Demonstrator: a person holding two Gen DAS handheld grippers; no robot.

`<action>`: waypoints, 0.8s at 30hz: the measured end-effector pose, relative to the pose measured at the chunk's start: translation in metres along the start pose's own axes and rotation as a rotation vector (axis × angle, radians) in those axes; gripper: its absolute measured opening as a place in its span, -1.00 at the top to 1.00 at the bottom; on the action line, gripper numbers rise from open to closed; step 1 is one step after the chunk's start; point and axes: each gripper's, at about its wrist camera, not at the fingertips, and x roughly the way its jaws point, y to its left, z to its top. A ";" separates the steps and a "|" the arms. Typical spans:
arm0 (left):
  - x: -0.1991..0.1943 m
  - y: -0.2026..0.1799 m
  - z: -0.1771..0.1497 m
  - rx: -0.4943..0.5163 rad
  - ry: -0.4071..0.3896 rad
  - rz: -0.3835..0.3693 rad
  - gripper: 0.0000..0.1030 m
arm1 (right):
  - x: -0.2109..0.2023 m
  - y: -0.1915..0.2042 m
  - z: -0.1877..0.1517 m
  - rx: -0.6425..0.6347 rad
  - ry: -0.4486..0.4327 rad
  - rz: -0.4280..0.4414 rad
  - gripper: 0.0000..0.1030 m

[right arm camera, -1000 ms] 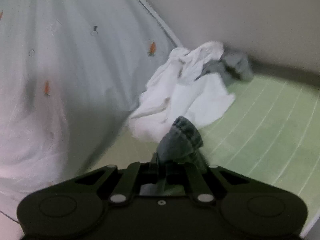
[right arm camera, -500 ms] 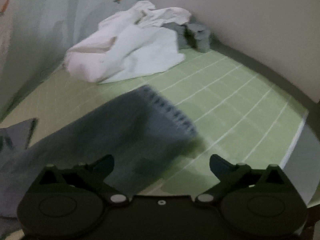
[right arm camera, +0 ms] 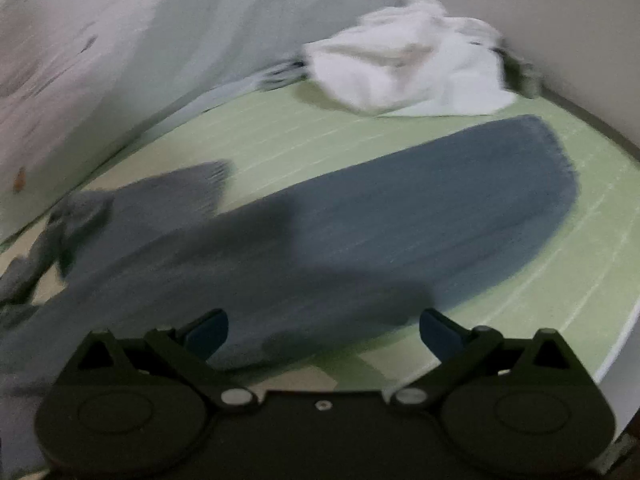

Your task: Fold clothes

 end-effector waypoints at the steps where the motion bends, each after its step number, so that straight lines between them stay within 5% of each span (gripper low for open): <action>1: 0.008 0.011 0.013 -0.033 0.004 -0.013 -0.57 | -0.001 0.015 -0.007 -0.008 0.002 0.004 -1.00; 3: 0.025 0.032 0.039 -0.097 0.017 -0.042 -0.42 | 0.000 0.044 -0.023 0.002 0.015 0.009 -1.00; 8: 0.075 0.058 0.080 -0.201 0.119 -0.162 -0.41 | 0.005 0.101 -0.051 0.016 0.069 0.027 -1.00; 15: 0.128 0.061 0.087 -0.309 0.268 -0.322 -0.40 | -0.006 0.149 -0.061 -0.099 0.120 0.022 -1.00; 16: 0.129 0.060 0.086 -0.300 0.260 -0.326 -0.34 | -0.008 0.151 -0.064 -0.108 0.125 0.020 -1.00; 18: 0.130 0.056 0.086 -0.280 0.245 -0.334 0.40 | -0.010 0.153 -0.066 -0.123 0.134 0.017 -1.00; 19: 0.128 0.056 0.087 -0.271 0.227 -0.334 0.54 | -0.012 0.155 -0.069 -0.124 0.137 0.014 -1.00; 22: 0.104 0.057 0.094 -0.218 0.091 -0.280 0.65 | -0.013 0.158 -0.071 -0.130 0.149 0.019 -1.00; 24: 0.074 0.052 0.098 -0.092 -0.082 -0.176 0.65 | -0.010 0.163 -0.070 -0.145 0.156 0.020 -1.00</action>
